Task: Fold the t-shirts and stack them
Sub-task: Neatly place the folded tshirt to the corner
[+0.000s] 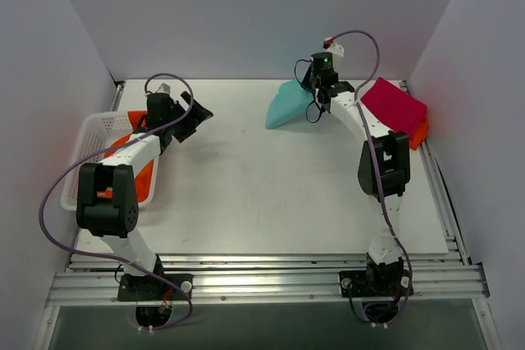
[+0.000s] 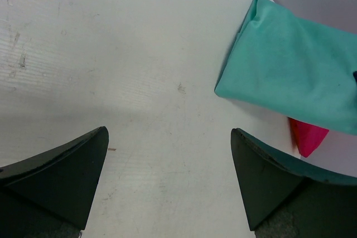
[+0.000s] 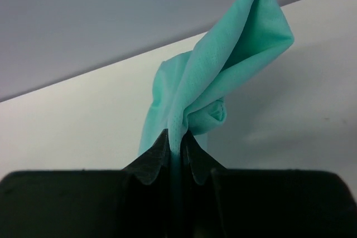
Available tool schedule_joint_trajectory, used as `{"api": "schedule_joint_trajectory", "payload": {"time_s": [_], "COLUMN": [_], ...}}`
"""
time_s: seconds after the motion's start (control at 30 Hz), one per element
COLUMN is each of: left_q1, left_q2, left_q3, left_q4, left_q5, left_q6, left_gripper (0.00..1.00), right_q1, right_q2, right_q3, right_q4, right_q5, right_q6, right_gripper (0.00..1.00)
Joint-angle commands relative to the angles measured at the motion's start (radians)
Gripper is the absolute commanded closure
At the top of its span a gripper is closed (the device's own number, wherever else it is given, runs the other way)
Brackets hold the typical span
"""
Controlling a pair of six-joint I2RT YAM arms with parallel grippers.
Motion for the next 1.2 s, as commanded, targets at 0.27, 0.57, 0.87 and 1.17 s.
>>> {"api": "schedule_joint_trajectory", "payload": {"time_s": [0.27,0.57,0.87,1.17], "left_q1": [0.025,0.034,0.053,0.053], "left_q2": [-0.064,-0.064,-0.04,-0.023], "left_q3": [-0.03,-0.041,-0.047,-0.044], "left_q4": [0.097,0.123,0.146,0.157], "left_q5": [0.062,0.087,0.105,0.113], "left_q6": [-0.027,-0.039,-0.048,-0.048], "left_gripper": [0.0,0.0,0.0,0.0], "right_q1": [-0.2,-0.303,-0.416,-0.505], "right_q2": [0.088,0.137,0.116,0.001], "right_q3": [0.14,0.197,0.175,0.044], "right_q4": [-0.171,-0.172,-0.16,-0.135], "right_q5": [0.05,0.019,0.021,0.031], "right_q6": [-0.131,-0.121,-0.121,-0.101], "right_gripper": [1.0,1.0,1.0,1.0]}}
